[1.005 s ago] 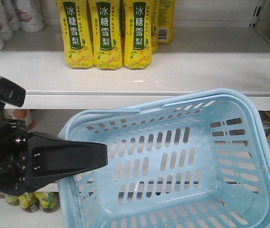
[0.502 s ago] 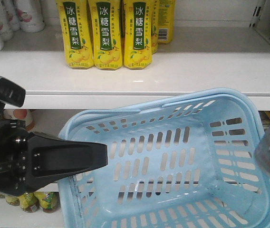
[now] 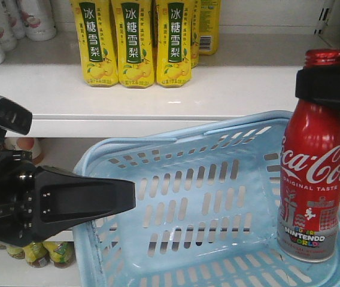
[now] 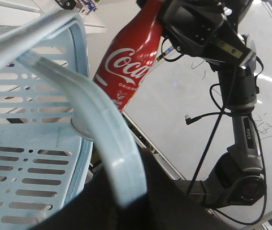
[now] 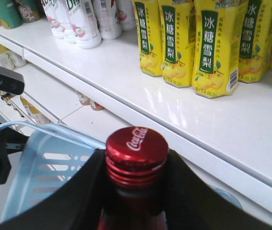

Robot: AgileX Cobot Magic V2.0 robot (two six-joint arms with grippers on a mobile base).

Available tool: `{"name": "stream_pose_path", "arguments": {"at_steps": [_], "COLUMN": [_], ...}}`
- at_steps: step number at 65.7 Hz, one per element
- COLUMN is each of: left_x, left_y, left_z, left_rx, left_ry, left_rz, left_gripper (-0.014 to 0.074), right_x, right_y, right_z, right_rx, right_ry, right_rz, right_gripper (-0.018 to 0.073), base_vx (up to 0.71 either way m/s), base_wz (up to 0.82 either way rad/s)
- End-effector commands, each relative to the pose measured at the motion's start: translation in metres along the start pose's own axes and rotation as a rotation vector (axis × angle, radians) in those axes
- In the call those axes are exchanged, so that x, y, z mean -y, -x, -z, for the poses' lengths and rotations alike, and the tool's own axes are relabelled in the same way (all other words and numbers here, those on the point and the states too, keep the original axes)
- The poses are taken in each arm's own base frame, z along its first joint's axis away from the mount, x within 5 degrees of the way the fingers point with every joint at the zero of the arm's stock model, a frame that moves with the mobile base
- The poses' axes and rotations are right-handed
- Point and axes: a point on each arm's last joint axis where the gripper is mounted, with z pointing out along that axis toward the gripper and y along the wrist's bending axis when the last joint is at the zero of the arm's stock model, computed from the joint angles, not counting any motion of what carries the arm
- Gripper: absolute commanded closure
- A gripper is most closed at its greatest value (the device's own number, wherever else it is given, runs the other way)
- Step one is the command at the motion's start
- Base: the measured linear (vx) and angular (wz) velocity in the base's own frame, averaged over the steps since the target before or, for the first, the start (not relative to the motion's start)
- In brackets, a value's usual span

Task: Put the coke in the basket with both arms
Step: 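Carry the Coca-Cola bottle with the right gripper over the basket, then open the right gripper to drop the bottle into the basket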

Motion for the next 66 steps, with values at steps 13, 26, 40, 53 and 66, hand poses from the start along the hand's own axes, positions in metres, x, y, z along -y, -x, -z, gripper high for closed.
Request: {"name": "stream_pose_path", "arguments": {"at_steps": [13,26,40,53,66], "left_x": [0.031,0.031,0.031,0.031,0.031], "left_y": [0.002,0.002,0.002,0.002,0.002], "left_z": [0.002,0.002,0.002,0.002,0.002], "left_rx": [-0.016,-0.016,-0.016,-0.016,-0.016], "left_ry": [-0.234,-0.234,-0.234,-0.234,-0.234], "left_rz": [-0.017,-0.017,-0.017,-0.017,-0.017], "left_gripper": [0.0603,0.0603,0.0603,0.0603,0.0603], "right_x": [-0.002,-0.001,-0.006,-0.018,-0.031], "right_y": [0.014,0.015,0.011,-0.009,-0.068], "right_z": [0.002,0.003,0.013,0.048,0.071], "right_rx": [0.091,0.099,0.083,-0.016,0.010], "right_ry": [0.019,0.007,-0.064,-0.292,-0.457], "right_rz": [0.013,0.015,0.063,0.171,0.194], "right_gripper": [0.0220,0.0006,0.0166,0.0576,0.0566], "base_vx": [0.00,0.00,0.00,0.00,0.00], "base_wz": [0.00,0.00,0.00,0.00,0.00]}}
